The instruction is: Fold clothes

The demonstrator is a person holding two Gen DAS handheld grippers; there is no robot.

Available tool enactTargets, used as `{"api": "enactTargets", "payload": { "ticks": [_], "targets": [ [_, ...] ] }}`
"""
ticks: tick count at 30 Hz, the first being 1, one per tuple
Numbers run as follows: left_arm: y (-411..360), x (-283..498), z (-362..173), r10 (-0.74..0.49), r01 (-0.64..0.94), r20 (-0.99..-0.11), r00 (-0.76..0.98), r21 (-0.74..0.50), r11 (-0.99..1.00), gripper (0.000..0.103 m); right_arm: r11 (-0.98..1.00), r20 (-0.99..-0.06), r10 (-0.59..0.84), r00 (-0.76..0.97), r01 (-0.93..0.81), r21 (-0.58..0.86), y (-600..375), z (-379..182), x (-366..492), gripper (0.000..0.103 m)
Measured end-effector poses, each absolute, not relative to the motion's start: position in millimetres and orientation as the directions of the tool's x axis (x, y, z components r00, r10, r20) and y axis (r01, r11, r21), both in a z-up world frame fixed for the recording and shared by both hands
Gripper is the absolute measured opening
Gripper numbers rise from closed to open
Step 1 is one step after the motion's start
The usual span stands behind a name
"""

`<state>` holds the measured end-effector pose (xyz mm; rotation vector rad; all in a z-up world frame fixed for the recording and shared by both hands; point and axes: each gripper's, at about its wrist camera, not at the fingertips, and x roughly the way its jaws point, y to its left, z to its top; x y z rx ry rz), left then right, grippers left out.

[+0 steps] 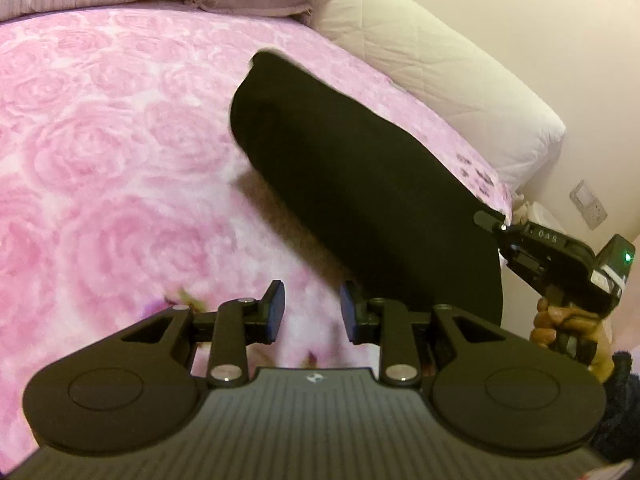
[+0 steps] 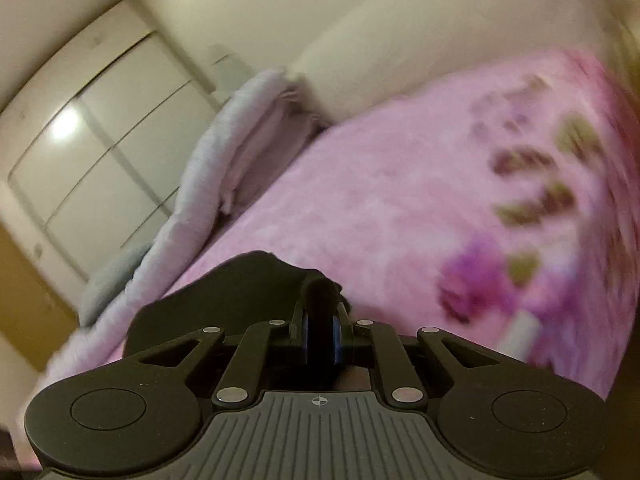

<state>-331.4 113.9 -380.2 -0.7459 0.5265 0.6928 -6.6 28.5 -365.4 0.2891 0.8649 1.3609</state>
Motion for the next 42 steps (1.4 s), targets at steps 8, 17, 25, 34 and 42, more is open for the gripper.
{"api": "enactTargets", "payload": {
  "ticks": [8,17,25,34,42],
  "targets": [
    [112.0,-336.4,-387.7,0.364,-0.736,-0.659,0.658,-0.46,0.497,0.025,0.27,-0.437,0.89,-0.128,-0.625,0.733,48.7,-384.4,8.2,0.04],
    [105.7,-342.8,-360.6,0.443,-0.725,-0.583,0.681,-0.45,0.521,0.025,0.267,-0.373,0.927,0.048,-0.783,0.562,23.3,-343.3,-14.8,0.042],
    [115.2,-329.4,-393.4,0.379,-0.712,-0.61,0.696,-0.514,0.479,0.027,0.358,-0.524,0.851,-0.017,-0.713,0.604,45.4,-374.7,-11.0,0.042],
    [107.3,-369.7,-398.9,0.422,-0.775,-0.652,0.63,-0.494,0.394,0.027,0.311,-0.417,0.881,-0.226,-0.39,0.867,-31.9,-372.6,-22.4,0.063],
    [95.5,-377.9,-395.1,0.408,-0.755,-0.636,0.655,-0.523,0.396,0.027,0.314,-0.356,0.836,-0.418,-0.169,0.934,-26.8,-406.4,-63.4,0.071]
  ]
}}
